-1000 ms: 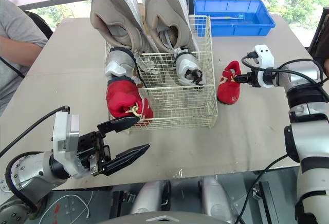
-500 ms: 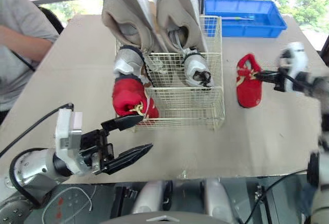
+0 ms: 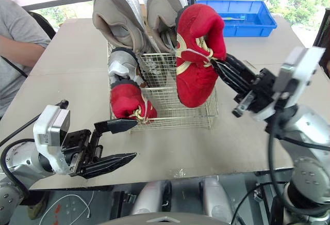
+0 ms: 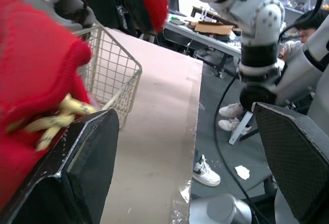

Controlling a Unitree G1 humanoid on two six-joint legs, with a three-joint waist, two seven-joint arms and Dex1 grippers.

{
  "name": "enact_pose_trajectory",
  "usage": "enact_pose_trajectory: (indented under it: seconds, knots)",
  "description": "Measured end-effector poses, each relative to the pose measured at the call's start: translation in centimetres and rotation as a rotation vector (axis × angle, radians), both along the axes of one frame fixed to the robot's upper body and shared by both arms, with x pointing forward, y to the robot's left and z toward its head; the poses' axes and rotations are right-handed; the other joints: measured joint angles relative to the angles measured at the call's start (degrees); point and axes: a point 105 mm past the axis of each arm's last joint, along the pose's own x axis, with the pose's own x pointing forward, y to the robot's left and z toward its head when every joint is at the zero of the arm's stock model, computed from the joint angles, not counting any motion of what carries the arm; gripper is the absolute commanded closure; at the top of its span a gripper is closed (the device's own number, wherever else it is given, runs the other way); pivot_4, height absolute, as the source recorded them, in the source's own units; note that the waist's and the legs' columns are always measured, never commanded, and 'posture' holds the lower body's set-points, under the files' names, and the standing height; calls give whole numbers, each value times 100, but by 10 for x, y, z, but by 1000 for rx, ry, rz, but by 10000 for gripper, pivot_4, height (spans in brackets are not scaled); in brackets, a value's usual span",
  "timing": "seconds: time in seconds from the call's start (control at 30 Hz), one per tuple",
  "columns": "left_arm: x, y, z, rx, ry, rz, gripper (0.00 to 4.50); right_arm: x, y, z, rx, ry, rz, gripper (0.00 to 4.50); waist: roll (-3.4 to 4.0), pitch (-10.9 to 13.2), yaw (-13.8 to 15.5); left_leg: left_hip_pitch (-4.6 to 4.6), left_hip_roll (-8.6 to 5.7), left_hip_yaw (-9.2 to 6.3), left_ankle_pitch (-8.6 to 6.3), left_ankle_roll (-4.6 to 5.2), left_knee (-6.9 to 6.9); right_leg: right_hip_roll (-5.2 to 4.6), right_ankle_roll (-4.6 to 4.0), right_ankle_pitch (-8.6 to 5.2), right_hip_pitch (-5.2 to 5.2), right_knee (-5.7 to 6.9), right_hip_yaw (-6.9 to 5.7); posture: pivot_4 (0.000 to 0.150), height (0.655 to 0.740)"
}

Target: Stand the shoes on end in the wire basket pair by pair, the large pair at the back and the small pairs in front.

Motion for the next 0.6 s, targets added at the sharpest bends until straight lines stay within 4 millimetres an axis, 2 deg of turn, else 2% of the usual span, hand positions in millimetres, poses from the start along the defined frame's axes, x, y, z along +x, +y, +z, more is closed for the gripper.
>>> enact_pose_trajectory:
  seconds: [0.03,0.13,0.27,0.37,0.6]
  knots:
    - [0,0,0,4,-8,-3,0,6,3,-9,-18,-11,-48,44852,-1,0,-2,-1,-6,3,-1,1,0,-9,-1,1,0,-3,5,1500,7400]
    - [-2,3,-4,20,-7,0,0,15,3,-19,-22,-55,-137,44852,-7,-3,-11,-1,-10,6,-1,1,-1,-11,-7,4,-1,-4,8,1500,7400]
    - [0,8,-3,39,-31,30,0,9,9,-36,-19,-87,-167,44852,-12,-6,-4,3,-4,2,-1,0,-5,-5,-5,2,2,2,-12,1500,7400]
    - [0,10,-4,30,-37,53,0,6,5,-54,-19,-95,-208,44852,-12,-7,-5,6,-2,-1,0,0,-3,-7,8,-6,3,4,-6,1500,7400]
    - [2,13,-8,17,-38,108,0,6,-1,-68,-84,-186,-219,44852,-44,-29,-5,12,-1,-1,0,0,9,-10,8,-5,8,6,2,1500,7400]
